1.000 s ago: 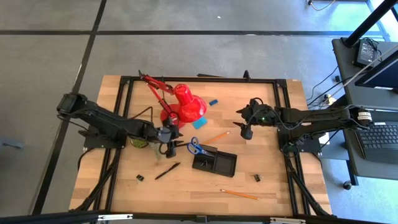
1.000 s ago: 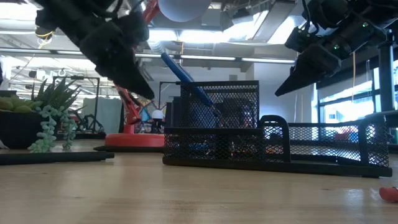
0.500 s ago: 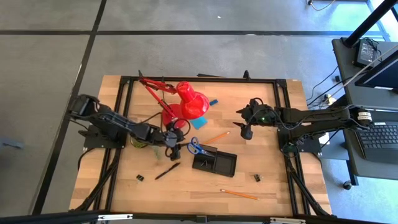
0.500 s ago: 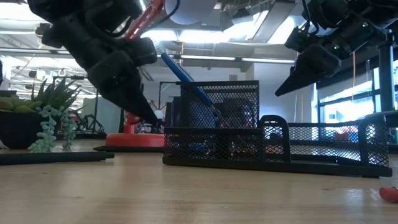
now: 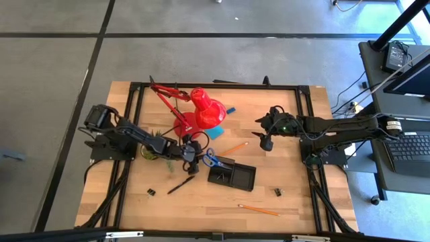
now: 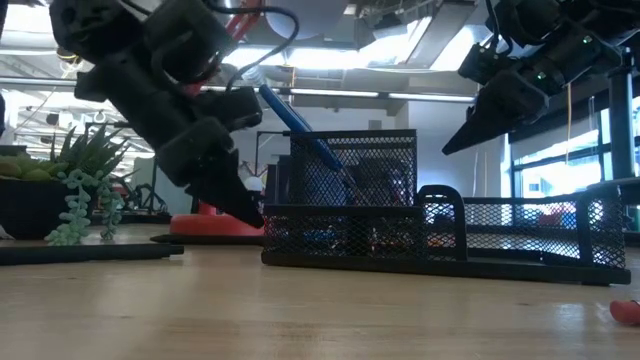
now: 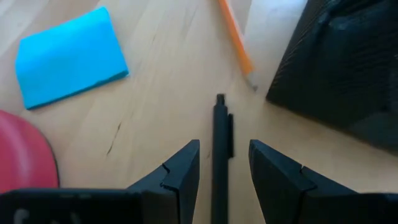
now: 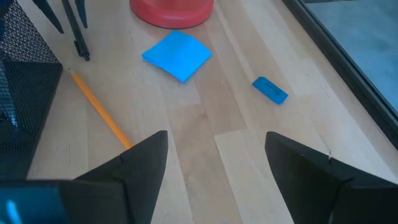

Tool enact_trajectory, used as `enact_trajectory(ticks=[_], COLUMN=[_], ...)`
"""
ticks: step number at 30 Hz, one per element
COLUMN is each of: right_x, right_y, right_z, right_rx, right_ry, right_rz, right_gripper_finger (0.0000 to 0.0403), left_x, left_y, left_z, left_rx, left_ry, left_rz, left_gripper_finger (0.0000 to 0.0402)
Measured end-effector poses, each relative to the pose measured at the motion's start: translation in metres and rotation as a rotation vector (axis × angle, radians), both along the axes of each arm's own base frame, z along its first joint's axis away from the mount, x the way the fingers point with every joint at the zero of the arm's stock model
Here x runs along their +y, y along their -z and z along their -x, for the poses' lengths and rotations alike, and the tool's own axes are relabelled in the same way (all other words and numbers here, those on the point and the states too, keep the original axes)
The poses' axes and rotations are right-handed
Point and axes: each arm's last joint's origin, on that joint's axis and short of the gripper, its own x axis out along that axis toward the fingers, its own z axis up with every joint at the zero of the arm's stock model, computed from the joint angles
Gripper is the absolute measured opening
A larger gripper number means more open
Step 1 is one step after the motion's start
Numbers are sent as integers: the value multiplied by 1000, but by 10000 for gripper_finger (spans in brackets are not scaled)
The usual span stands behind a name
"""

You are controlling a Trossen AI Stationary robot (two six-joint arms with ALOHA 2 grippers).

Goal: Pick and place office supplies into organizer
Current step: Put the top black mechanical pen into the desk organizer

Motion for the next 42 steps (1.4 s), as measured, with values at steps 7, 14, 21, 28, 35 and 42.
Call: enact_trajectory(ticks=[7,14,21,28,35,42], right_x=[0,0,0,0,0,0], right_y=[0,0,0,0,0,0], right_z=[0,0,0,0,0,0], right_rx=[0,0,0,1,1,1], right_ry=[0,0,0,-1,-1,-1], right_rz=[0,0,1,3,3,3], right_gripper_finger=[273,273,273,273,273,273], left_x=[1,1,1,1,1,-1], left_y=[13,15,15,16,16,8], left_z=[-1,-1,-1,1,1,4], left_rx=[35,39,50,71,82,80], left_ry=[-37,-40,-34,-26,-4,31], left_rz=[-19,11,15,18,4,43], left_gripper_finger=[132,131,100,55,24,24])
